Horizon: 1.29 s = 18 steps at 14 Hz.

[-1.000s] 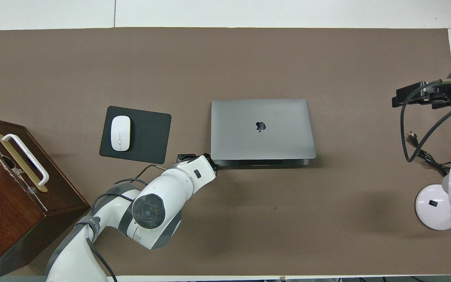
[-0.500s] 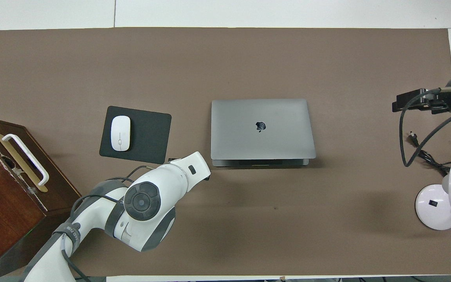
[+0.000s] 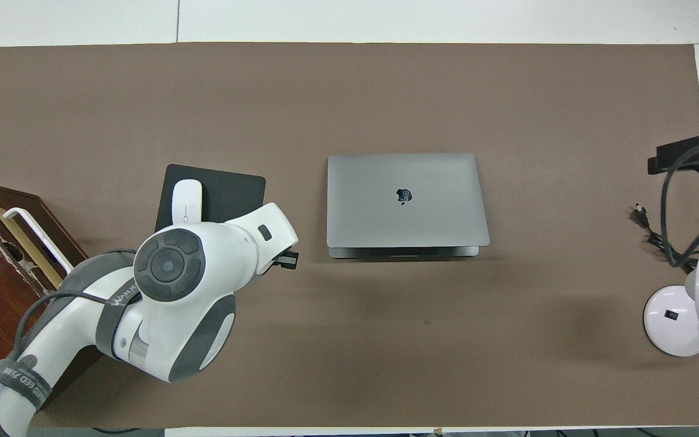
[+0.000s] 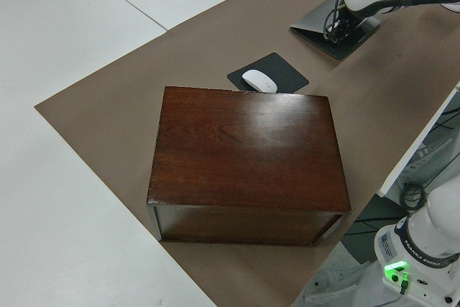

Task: Close laptop with both arms

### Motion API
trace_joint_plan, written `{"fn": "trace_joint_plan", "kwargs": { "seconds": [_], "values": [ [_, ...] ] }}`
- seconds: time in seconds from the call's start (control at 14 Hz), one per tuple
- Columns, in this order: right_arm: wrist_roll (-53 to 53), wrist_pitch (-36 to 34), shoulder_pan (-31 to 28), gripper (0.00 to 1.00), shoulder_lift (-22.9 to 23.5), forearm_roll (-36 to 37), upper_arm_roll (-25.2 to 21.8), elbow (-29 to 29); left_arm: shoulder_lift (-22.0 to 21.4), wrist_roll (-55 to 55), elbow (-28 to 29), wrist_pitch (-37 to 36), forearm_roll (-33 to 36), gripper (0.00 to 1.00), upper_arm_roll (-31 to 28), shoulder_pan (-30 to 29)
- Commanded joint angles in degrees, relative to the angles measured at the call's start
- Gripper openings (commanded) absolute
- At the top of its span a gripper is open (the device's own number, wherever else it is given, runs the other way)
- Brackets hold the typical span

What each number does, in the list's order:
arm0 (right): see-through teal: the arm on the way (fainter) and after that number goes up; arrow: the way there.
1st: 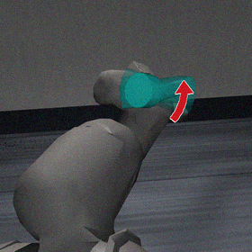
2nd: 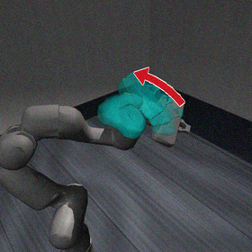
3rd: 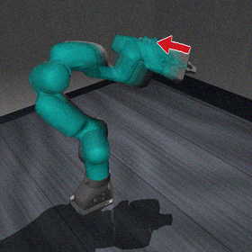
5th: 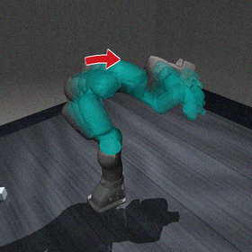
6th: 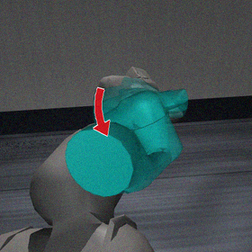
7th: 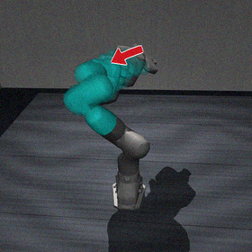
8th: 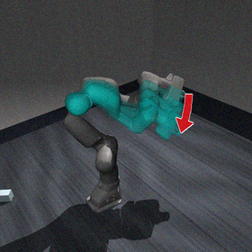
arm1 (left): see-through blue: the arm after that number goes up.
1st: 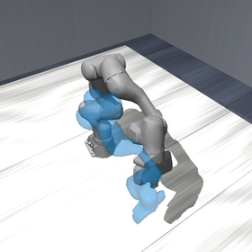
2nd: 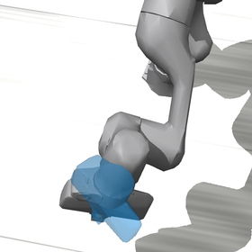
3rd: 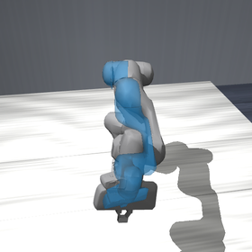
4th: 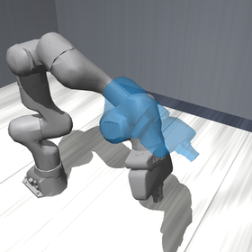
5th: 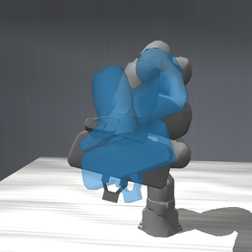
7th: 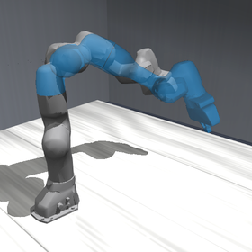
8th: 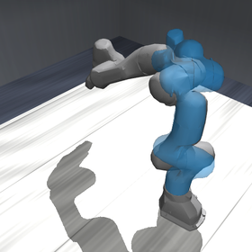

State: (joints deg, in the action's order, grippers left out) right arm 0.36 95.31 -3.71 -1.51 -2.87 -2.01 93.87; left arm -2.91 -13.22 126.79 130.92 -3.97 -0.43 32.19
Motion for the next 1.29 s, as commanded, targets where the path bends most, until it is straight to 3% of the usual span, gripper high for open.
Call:
{"fn": "trace_joint_plan", "kwargs": {
  "seconds": [0.0, 0.36, 0.43, 0.5, 0.57, 1.0, 1.21],
  "values": [
    [1.14, -5.21, -3.04, 1.00, -4.46, 0.94, 0.08, 0.18, -0.86, 1.35, -3.65, -6.28, -0.69, 0.00, 0.25, -3.96],
    [0.79, -3.55, -3.93, 1.00, -4.91, 0.76, 0.25, 0.53, -5.26, 6.09, -3.92, -9.71, -0.60, 0.00, 0.17, -12.57],
    [0.79, -4.07, -3.67, 1.00, -5.00, 0.76, 0.26, 0.70, -5.87, 6.88, -4.00, -10.67, -0.34, 0.27, 0.08, -13.89],
    [0.79, -4.43, -3.67, 1.00, -5.00, 0.76, 0.26, 0.62, -6.49, 7.50, -3.92, -11.21, -0.34, 0.91, 0.08, -15.04],
    [0.79, -4.87, -3.67, 1.00, -5.08, 0.76, 0.26, 0.79, -7.02, 7.68, -4.00, -11.65, -0.25, 1.00, 0.08, -16.44],
    [-2.81, -4.25, -3.32, 1.00, -5.35, 0.85, 1.13, 3.16, -8.08, 7.59, -5.23, -12.00, -0.25, 1.00, -0.10, -24.00],
    [-3.08, -3.20, -3.23, 1.00, -5.26, 0.76, 1.22, 3.08, -7.55, 7.33, -9.35, -13.75, -0.25, 1.00, -0.01, -26.90]
  ]
}}
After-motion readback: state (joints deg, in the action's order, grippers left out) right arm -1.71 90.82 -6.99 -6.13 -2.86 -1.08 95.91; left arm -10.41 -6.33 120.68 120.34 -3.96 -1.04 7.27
